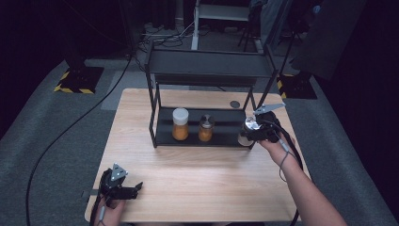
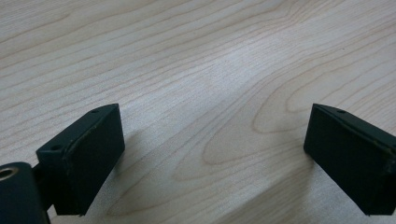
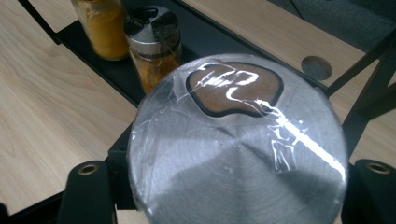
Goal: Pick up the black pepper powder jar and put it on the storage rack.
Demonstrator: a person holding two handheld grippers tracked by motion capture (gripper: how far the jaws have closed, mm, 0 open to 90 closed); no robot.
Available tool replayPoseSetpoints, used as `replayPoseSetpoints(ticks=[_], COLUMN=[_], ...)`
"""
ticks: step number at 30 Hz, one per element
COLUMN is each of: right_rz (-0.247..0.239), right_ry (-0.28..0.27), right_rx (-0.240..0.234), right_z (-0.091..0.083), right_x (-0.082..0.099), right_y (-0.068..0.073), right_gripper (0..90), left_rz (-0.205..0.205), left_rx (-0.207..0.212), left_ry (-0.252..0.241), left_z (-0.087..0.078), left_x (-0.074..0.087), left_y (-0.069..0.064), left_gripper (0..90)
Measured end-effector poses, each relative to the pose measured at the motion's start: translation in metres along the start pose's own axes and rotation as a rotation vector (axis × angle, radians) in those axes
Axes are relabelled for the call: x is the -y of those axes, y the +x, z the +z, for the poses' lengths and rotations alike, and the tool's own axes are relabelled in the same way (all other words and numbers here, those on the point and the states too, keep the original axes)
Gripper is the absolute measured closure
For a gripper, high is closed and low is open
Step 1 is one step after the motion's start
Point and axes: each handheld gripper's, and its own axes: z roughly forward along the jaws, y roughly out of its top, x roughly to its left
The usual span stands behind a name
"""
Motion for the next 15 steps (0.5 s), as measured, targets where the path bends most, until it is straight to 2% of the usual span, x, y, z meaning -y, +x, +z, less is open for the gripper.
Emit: replayPoseSetpoints(ticks=[15], right_rz=[-0.004], right_ry=[0.027], right_rx=[0.010], right_z=[0.035], right_x=[-0.025], right_y=[0.000], right_gripper=[31.6], left_rz=[0.001], left_rx=[0.000], left_ry=[0.001], left_z=[0.000], left_x=[0.000], left_y=[0.000], left_gripper=[5.2])
